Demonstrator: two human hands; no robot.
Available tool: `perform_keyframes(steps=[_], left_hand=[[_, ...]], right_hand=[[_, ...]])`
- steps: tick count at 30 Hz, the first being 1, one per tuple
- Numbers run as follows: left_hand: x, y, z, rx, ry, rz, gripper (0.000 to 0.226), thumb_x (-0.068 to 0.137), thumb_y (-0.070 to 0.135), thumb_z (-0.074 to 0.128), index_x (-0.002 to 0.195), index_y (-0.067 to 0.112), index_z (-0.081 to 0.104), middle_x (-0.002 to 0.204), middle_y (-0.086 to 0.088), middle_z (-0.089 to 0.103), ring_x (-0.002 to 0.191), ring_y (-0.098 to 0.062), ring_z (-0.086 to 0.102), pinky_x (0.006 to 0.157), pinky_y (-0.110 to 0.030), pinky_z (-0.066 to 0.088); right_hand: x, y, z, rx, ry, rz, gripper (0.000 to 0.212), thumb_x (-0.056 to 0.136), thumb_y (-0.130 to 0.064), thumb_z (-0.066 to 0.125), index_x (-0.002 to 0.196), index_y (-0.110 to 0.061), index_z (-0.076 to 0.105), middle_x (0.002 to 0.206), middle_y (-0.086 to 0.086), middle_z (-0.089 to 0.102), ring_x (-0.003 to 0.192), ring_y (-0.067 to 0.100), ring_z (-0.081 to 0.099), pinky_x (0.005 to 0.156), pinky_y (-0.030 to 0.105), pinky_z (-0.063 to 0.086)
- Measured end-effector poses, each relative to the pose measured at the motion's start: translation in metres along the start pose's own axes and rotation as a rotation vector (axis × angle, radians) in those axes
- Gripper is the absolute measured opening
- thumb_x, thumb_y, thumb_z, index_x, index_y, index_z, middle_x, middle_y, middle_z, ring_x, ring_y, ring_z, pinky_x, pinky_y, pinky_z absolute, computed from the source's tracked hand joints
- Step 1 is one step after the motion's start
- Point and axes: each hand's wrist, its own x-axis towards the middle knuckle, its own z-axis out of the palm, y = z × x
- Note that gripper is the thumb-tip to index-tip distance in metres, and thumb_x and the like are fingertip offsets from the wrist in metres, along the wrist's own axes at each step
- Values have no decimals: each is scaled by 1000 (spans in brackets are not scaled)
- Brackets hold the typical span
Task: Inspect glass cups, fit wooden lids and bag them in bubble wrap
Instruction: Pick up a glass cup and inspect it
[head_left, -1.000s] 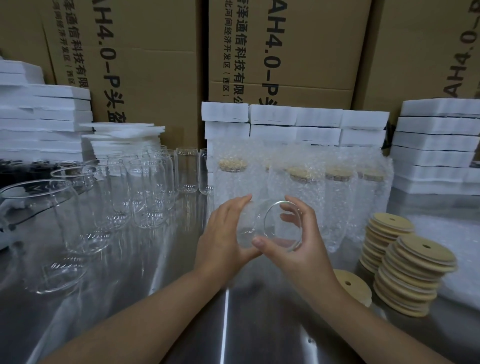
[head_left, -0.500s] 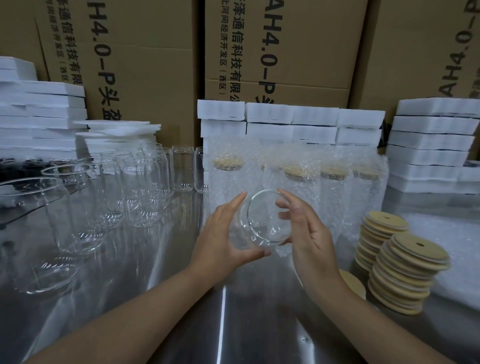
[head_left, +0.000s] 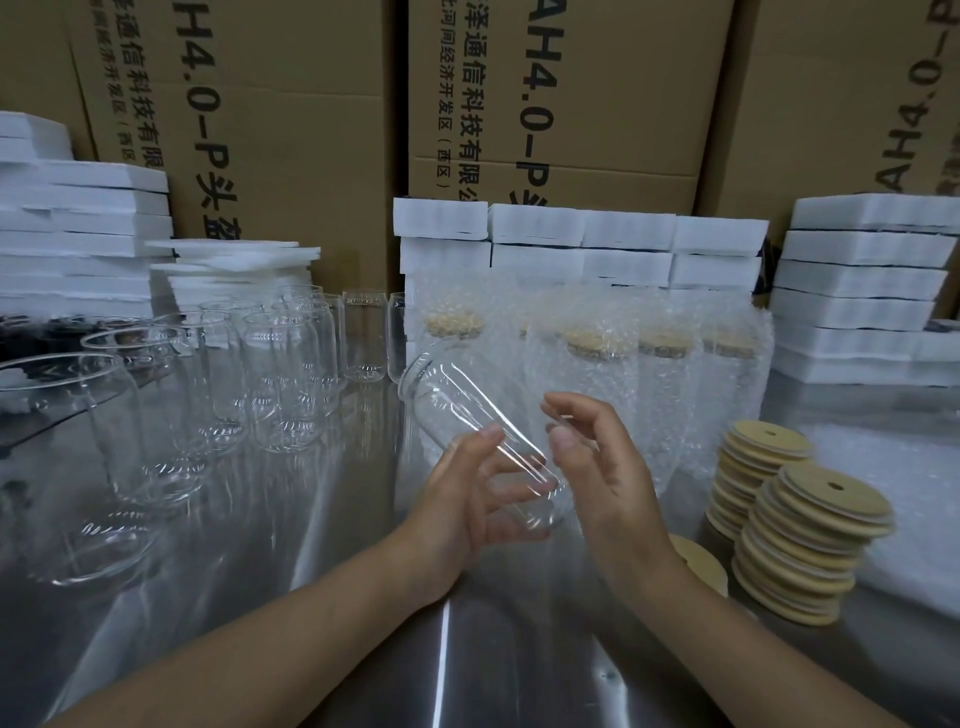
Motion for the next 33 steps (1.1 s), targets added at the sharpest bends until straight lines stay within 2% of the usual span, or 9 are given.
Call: perform_keyframes(steps=[2,7,9,12,16,19,22,28,33], left_hand=[[2,3,-3,-87,-67,-43,53,69,59,66,99,16,75,108,-12,72,100,-25,70,67,-39,61],[4,7,-13,-289,-104,-183,68,67,69,65,91,7,79,84,-6,71,80,-18,72,60,-28,59],[4,8,-13,-293,-56,-217,77,58,66,68,101,2,74,91,-10,73,79,-21,74,57,-30,59],[3,8,-11,-213,-39,-237,79,61,68,62,105,4,75,105,-13,73,86,-20,74,63,-30,60],[0,9,-7,-193,-98,-289,79,80,69,48,130,9,61,127,-16,65,106,-20,69,84,-31,58],[-2,10,-4,-213,-158,-328,78,81,67,47,134,10,55,127,-17,64,109,-21,68,91,-34,56],[-3,11,-2,-206,-174,-335,76,81,66,46,133,11,55,124,-15,66,107,-20,69,92,-33,56],[-2,8,-3,-162,-190,-330,74,83,67,42,133,14,55,132,-14,62,117,-22,62,100,-34,50],[0,6,-6,-163,-221,-371,79,89,68,37,138,8,49,138,-19,56,122,-25,57,104,-32,47]], right_hand=[[-1,1,-1,-48,-22,-31,48,71,-53,60,114,-35,52,122,-14,56,111,-2,55,83,13,46],[-3,2,0,-140,-74,-154,63,67,-50,70,124,-38,45,129,-16,51,122,6,49,89,18,48],[-2,2,-1,-153,-67,-179,66,68,-51,71,127,-41,43,131,-18,50,124,6,48,93,20,46],[-1,3,-3,-117,-65,-167,70,68,-51,72,130,-41,42,133,-21,49,129,6,45,101,26,42],[-1,4,-1,-57,-50,-152,71,65,-51,76,128,-37,46,131,-17,53,127,3,47,99,13,38],[-1,4,-1,0,-24,-144,72,61,-58,80,123,-39,49,128,-14,55,126,6,50,96,10,37],[0,3,-2,26,-10,-131,68,59,-65,78,118,-44,51,128,-11,56,127,10,50,98,16,38],[0,2,0,59,28,-108,62,55,-61,81,108,-48,53,124,-8,59,126,11,51,102,26,37],[-1,2,0,45,58,-92,62,58,-50,81,111,-32,53,120,-8,61,123,10,53,104,30,39]])
